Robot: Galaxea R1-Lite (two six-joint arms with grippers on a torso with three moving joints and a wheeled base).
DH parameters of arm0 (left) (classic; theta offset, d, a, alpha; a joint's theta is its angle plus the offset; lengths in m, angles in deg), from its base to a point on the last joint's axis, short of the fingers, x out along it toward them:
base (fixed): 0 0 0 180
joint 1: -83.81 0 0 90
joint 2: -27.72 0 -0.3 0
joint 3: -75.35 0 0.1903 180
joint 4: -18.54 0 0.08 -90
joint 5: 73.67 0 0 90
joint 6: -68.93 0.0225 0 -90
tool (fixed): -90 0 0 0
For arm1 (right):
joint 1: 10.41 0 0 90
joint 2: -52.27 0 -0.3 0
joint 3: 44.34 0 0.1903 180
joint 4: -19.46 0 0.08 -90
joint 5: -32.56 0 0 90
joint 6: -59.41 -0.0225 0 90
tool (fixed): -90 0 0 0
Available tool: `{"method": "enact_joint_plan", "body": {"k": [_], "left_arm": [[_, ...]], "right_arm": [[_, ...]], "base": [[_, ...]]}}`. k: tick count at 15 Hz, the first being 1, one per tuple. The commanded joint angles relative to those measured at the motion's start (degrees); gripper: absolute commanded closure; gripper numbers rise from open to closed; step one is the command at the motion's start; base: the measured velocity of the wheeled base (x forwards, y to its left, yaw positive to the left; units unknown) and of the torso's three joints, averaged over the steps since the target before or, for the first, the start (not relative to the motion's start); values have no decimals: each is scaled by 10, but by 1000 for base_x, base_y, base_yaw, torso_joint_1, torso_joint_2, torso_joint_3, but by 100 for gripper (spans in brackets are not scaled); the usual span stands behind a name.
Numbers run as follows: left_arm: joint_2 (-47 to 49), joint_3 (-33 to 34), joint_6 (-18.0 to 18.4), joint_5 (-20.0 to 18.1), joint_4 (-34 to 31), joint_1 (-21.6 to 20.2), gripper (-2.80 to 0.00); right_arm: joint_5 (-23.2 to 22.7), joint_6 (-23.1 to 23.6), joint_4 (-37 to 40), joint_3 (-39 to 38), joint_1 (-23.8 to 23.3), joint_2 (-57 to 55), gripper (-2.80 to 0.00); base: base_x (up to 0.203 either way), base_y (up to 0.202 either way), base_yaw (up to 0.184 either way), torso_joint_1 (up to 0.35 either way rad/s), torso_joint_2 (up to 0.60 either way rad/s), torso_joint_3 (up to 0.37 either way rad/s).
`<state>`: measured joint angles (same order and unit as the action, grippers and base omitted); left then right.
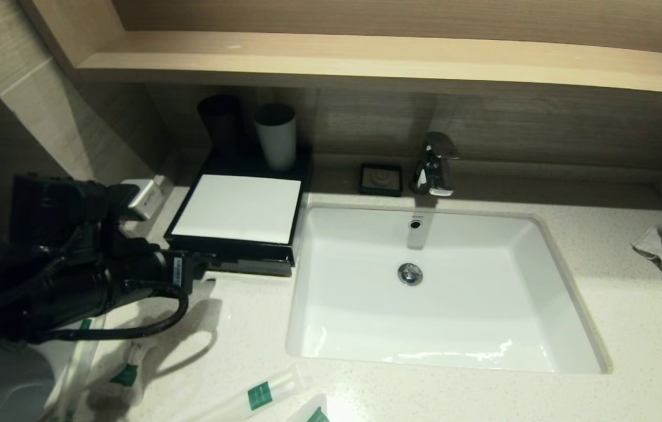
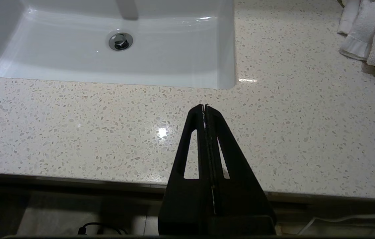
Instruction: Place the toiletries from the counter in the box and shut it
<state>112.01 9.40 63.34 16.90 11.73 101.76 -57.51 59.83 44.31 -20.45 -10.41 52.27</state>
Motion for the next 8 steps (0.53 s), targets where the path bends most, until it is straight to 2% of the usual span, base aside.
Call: {"method": "enact_joint_plan", "body": {"k": [1,8], "left_arm": [[9,-2,-6,1,1,2,0],[33,-12,-26,3,1,10,0]], "right_arm": [[0,0,0,0,0,0,0],[0,0,0,0,0,0,0]], "base": [[0,0,0,0,0,0],[0,0,0,0,0,0]]}}
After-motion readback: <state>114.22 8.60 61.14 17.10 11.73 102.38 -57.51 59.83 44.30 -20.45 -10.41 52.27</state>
